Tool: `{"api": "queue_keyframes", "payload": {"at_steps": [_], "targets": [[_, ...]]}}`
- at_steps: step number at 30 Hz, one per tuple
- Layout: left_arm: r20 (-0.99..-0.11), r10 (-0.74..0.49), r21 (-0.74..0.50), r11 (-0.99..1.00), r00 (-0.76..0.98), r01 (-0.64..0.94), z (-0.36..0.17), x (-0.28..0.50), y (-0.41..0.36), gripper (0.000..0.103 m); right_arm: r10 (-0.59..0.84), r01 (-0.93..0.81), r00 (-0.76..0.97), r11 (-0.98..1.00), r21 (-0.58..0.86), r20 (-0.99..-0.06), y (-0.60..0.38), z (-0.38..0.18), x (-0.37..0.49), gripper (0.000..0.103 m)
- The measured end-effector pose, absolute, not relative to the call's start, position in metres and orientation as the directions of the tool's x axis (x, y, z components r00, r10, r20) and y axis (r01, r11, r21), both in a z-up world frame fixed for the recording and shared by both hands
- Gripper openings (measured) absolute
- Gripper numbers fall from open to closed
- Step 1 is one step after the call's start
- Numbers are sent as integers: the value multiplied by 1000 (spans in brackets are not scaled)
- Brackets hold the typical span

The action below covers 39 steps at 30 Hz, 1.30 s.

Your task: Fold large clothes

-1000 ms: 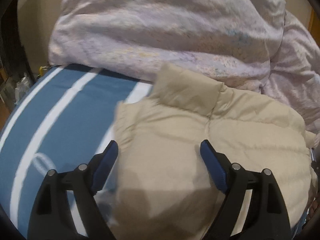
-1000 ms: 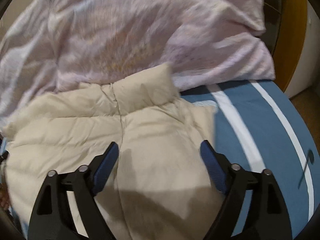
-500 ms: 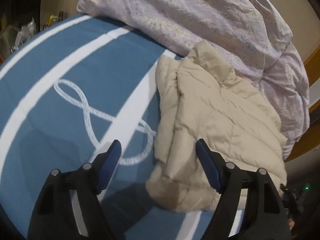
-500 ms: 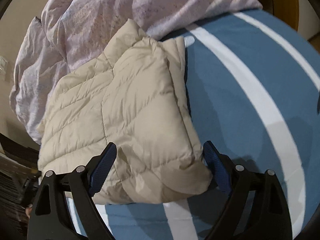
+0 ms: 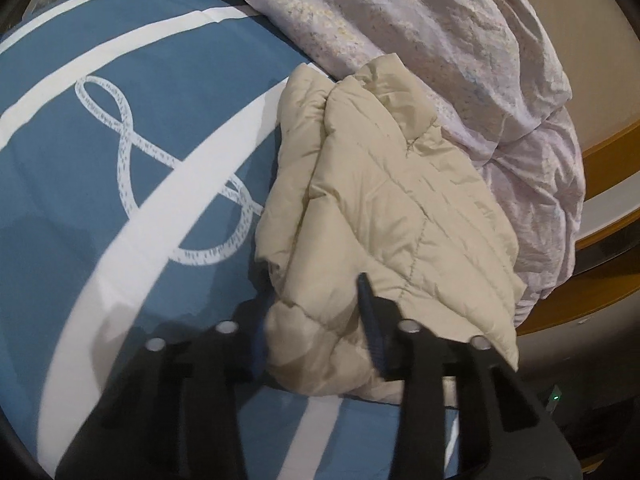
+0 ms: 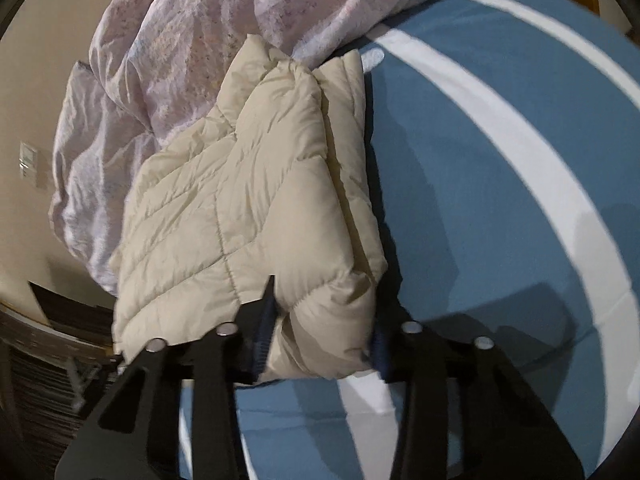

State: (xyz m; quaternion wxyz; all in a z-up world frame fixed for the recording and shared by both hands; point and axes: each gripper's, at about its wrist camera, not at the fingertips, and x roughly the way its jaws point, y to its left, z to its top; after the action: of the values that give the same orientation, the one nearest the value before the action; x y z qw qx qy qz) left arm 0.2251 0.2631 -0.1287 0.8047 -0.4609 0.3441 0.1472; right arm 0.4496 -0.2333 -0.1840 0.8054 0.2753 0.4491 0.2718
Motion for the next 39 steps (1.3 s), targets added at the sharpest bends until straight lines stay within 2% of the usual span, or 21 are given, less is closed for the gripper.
{"api": "queue_keyframes", "payload": {"at_steps": [2,5,11,25,27,30,32,35,39], "targets": [[-668,-92,-665,519,738,-537,-127,221,264,19,694,-202,452,692,693,-561,-233,-181,445,25],[-651,-88,-672,529,754,-518,-120,213,265,13,706,-236,456,683,691,-542,-232,-173,434,20],[-636,-71,-667,552,769,-500,-108,185,270,11,734,-291,430,664,689,-526,-227,-164,406,19],[-654,-77,-641,585,753,-497,-110,120,280,12,729,-353,362,683,639,-580,-215,-183,351,20],[-657,-78,-640,584,750,-500,-112,120,281,14,692,-356,386,722,593,-610,-212,-178,349,22],[-669,-74,-632,580,740,-514,-114,122,280,20,628,-353,439,778,519,-642,-210,-168,345,33],[-676,-72,-629,575,733,-524,-115,123,281,38,588,-349,488,809,473,-645,-211,-161,342,35],[-681,-73,-629,567,729,-531,-116,123,282,53,519,-340,584,855,392,-624,-211,-144,336,35],[-689,-70,-623,566,722,-540,-115,126,282,59,483,-356,668,876,326,-566,-208,-118,328,37]]}}
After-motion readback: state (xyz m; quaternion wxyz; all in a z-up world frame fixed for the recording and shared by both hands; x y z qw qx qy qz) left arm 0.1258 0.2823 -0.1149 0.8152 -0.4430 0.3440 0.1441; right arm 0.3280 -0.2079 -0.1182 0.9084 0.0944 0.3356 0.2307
